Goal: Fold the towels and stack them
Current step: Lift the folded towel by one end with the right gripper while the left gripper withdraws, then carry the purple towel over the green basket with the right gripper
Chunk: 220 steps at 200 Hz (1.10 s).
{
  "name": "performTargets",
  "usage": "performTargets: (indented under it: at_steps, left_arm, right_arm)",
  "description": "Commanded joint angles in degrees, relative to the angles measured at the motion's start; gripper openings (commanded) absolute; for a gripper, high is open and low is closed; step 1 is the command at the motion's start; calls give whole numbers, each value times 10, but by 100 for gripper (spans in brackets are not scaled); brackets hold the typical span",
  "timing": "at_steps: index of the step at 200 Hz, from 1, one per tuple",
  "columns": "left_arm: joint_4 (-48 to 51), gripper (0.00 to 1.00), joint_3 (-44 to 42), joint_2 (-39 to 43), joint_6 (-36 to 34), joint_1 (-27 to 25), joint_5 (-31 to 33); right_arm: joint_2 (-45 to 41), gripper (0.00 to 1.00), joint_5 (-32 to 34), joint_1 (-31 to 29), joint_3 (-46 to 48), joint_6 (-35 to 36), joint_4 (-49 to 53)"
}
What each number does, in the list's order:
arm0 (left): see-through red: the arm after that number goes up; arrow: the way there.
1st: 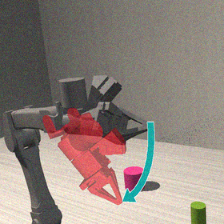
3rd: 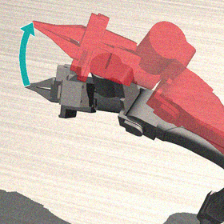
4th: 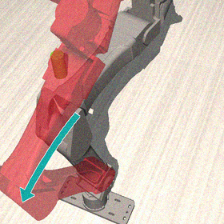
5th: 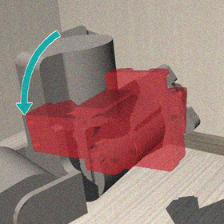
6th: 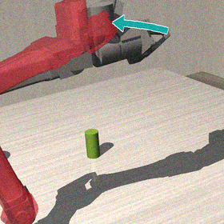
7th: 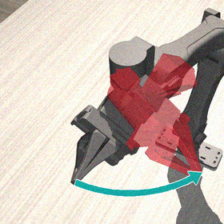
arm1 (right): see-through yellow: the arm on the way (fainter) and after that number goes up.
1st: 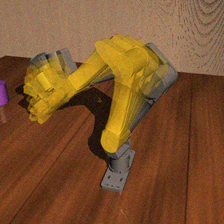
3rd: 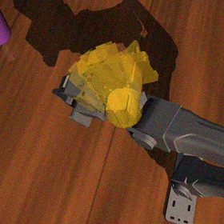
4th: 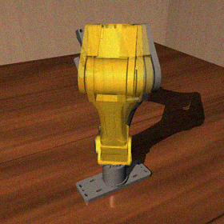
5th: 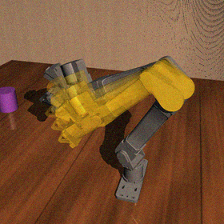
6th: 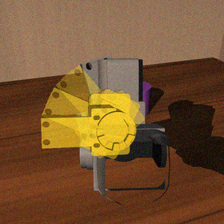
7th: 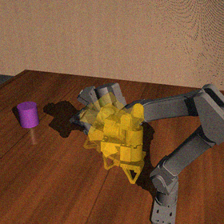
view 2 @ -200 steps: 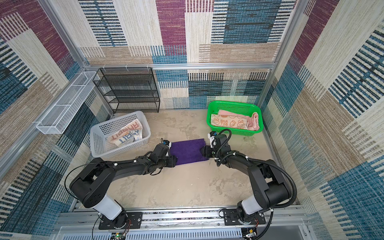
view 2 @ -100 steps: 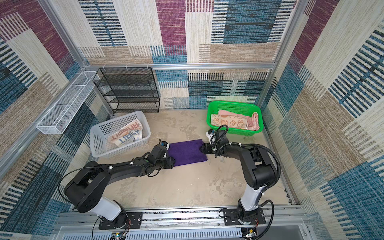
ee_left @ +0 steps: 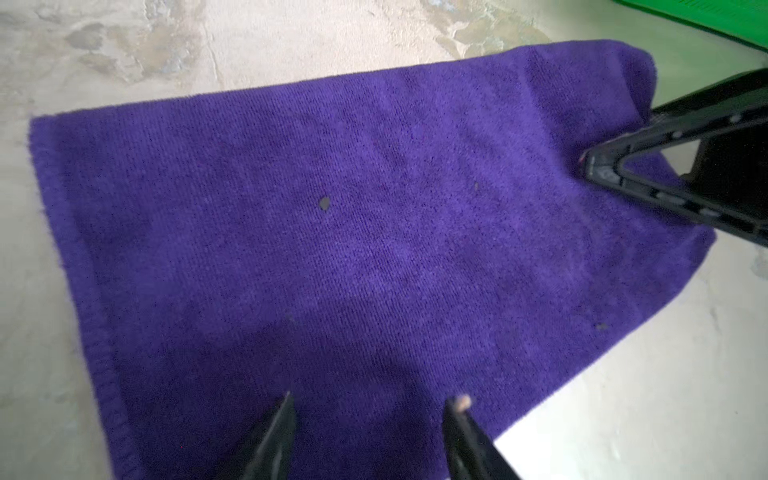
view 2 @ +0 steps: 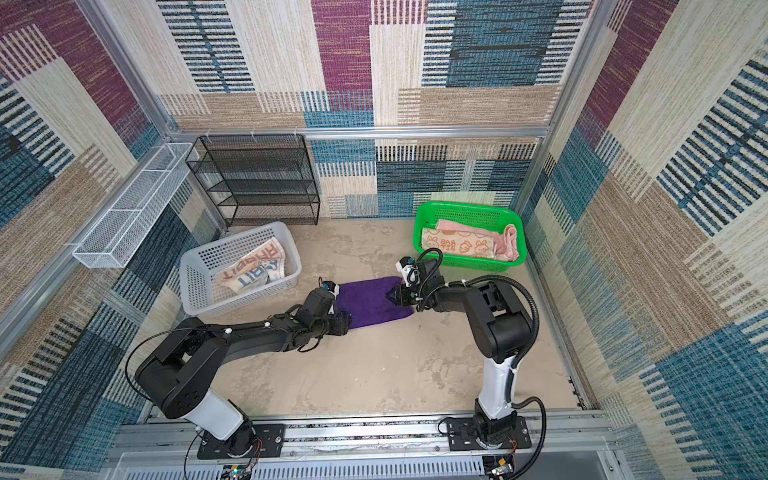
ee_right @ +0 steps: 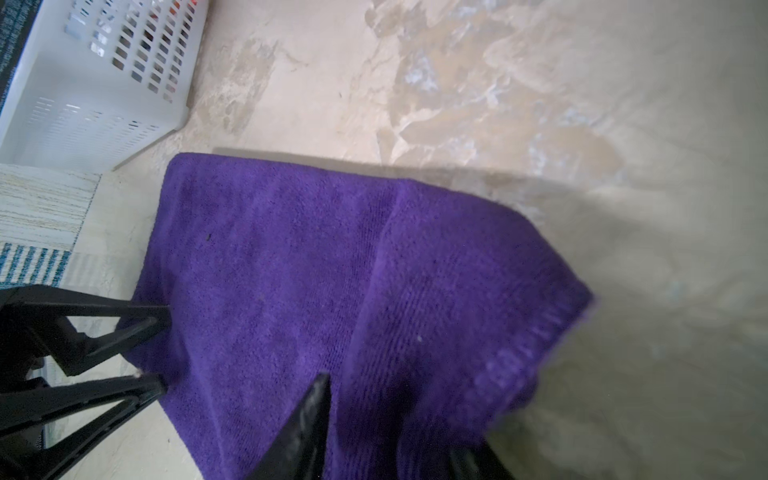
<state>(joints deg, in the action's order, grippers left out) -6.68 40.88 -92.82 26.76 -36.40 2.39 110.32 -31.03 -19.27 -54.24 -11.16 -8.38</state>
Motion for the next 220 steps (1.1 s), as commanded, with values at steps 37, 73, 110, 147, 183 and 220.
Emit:
performTargets:
  at_steps: [37,73,110,147,183,220]
  left_arm:
    - [20,68,-16,13,-7,10,-11]
    - [-6,99,-42,65,-26,14,-27]
    - [-52,100,-85,113,-34,15,-32]
    - [-57,100,-100,130,-35,15,-30]
    - [-47,98,-91,124,-38,15,-33]
    - [-34,97,-82,120,-40,15,-33]
  right_arm:
    - [8,0,34,-14,-43,-9,106]
    - [6,0,91,-14,-146,20,183]
    - [40,0,156,-7,-271,59,272]
    - [89,0,217,11,-404,99,354]
    - [128,0,223,49,-510,113,399]
    - [156,0,228,87,-584,117,426]
